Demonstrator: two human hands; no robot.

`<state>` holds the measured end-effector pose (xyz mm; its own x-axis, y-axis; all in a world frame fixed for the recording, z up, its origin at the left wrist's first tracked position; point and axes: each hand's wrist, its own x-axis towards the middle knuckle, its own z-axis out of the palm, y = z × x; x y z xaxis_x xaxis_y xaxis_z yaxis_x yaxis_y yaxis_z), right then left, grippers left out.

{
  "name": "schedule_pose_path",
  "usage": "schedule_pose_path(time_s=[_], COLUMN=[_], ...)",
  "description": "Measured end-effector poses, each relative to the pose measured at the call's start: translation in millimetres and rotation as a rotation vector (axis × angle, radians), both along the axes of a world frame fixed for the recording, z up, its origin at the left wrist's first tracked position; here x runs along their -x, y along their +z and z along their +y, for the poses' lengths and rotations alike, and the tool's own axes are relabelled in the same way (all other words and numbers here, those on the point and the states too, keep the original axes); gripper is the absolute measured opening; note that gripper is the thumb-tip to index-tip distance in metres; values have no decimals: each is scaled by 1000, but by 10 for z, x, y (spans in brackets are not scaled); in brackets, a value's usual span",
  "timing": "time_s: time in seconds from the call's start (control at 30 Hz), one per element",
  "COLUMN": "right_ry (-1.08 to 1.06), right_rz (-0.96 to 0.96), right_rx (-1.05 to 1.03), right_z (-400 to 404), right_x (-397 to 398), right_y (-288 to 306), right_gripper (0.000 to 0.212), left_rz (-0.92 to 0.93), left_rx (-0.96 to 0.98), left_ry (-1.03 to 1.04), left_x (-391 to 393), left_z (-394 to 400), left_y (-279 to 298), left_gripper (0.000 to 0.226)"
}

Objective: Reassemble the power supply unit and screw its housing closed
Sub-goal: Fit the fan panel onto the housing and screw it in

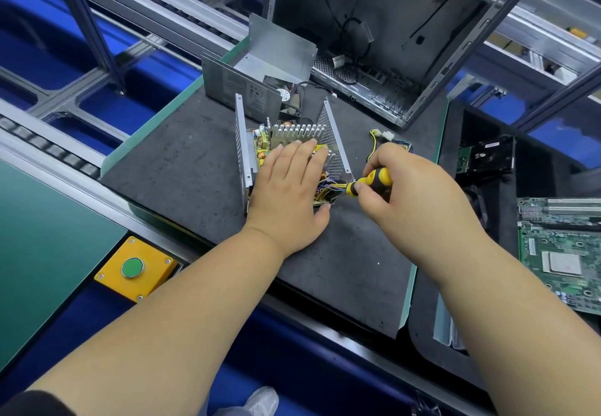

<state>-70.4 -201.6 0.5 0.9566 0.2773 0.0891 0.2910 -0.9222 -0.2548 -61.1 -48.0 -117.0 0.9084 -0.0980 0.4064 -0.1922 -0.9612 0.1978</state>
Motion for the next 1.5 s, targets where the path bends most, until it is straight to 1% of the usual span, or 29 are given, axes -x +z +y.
schedule_pose_path(time_s=[0.37,0.53,0.7,0.9,1.0,1.23,1.37,1.5], right_ry=[89,92,71,-12,-9,81,85,45], right_rz=[-43,-38,-57,-19,2,52,43,15], right_rx=[129,228,289,211,188,261,259,265], right_z=[61,113,158,105,82,75,95,104], right_x=[76,83,126,-108,-133,-248,-257,-235], right_y=[56,95,86,115,117,197,193,136], right_gripper=[14,28,27,20,16,17,13,16], left_rz=[-14,-17,-29,-23,-16,21,21,23], left_rx=[4,-10,-21,17,34,41,38,55], left_ry=[20,28,33,21,10,3,7,4], left_x=[-21,-25,-24,-34,-29,-35,-39,-36], left_z=[-17,-29,-41,-19,-1,-5,-5,-1], left_y=[-20,-16,-17,-16,-27,-8,-4,3], left_gripper=[78,78,78,76,76,77,76,76])
